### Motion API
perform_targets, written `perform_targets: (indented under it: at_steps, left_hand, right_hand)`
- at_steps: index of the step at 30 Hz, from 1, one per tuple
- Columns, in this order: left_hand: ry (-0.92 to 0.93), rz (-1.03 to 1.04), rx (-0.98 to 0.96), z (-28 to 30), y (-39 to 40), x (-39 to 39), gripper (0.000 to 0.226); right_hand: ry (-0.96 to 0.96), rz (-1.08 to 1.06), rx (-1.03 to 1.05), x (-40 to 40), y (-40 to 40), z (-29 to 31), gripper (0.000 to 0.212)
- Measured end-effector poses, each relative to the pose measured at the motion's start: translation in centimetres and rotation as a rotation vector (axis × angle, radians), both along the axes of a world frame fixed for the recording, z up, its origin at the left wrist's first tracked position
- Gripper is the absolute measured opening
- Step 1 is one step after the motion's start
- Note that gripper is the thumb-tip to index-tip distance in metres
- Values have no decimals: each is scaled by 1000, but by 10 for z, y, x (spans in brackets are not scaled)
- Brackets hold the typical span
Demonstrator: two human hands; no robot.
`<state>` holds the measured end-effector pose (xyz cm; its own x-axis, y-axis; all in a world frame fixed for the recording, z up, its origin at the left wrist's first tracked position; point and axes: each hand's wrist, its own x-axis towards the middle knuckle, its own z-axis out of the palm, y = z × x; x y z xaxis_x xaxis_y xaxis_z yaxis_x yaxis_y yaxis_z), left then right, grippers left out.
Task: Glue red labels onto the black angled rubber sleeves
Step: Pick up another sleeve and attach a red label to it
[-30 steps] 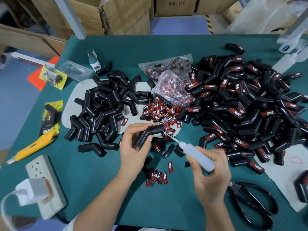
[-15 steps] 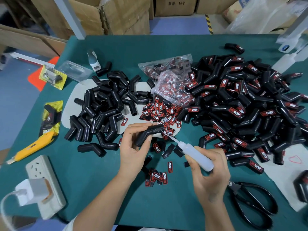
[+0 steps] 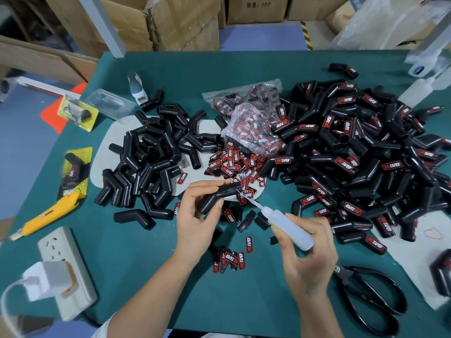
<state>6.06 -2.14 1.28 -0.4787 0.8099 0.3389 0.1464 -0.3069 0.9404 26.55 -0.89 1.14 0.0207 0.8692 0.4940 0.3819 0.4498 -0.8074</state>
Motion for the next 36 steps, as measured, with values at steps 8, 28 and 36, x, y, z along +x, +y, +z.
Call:
perform_targets:
  at_steps: [8, 28, 36]
  left_hand:
    - [4, -19, 8, -2, -1, -1, 46]
    - [-3, -4, -8, 2, -1, 1, 38]
    - [20, 22, -31, 3, -1, 0, 50]
  right_hand:
    - [3, 4, -12, 1, 0, 1, 24]
    - [4, 23, -14, 1, 0, 1, 24]
    - [7, 45, -14, 0, -1, 1, 24]
